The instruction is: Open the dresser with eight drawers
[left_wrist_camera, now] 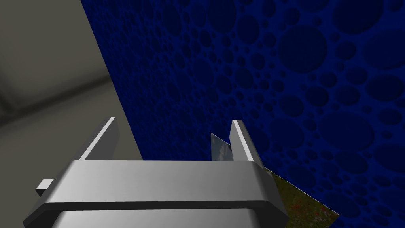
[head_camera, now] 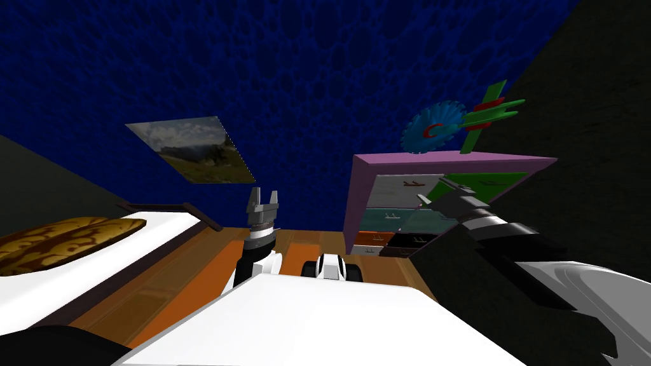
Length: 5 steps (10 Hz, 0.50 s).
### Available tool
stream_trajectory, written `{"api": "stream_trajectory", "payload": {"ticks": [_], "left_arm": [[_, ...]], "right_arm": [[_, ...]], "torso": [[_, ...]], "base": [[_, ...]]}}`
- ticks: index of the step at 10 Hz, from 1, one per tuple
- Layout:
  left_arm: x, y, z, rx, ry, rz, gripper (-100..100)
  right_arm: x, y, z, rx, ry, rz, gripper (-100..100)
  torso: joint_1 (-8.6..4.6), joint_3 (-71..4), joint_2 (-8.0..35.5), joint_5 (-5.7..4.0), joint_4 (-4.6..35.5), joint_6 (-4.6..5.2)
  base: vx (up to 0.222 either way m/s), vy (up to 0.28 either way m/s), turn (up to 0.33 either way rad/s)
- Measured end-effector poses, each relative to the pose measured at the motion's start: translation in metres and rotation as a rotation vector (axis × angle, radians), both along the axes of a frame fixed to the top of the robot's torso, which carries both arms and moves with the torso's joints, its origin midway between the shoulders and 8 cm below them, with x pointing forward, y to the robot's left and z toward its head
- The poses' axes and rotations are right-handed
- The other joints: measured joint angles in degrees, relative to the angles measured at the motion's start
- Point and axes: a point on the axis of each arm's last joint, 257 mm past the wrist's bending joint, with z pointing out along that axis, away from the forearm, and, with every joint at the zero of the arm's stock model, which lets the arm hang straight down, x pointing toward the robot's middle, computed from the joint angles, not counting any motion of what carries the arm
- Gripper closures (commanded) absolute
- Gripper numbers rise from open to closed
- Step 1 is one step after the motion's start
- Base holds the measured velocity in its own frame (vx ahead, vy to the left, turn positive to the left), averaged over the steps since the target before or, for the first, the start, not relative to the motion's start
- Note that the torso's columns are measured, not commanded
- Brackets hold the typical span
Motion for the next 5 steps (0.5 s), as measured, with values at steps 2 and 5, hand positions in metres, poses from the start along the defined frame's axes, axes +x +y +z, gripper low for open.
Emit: {"api": "stream_trajectory", "payload": {"ticks": [2,5], "left_arm": [[0.0,0.0,0.0,0.0,0.0,0.0,0],[0.0,0.0001,0.0,0.0,0.0,0.0,0]], "right_arm": [[-0.0029,-0.0038,0.0014,-0.04,0.003,-0.02,-100],[-0.0044,-0.0073,0.0078,-0.043,0.002,-0.017,100]], "torso": [[-0.63,-0.06,-0.08,-0.17,-0.03,-0.03],[-0.59,0.01,0.02,-0.18,0.0,0.0]], "base": [[0.039,0.067,-0.025],[-0.031,0.016,-0.032]]}}
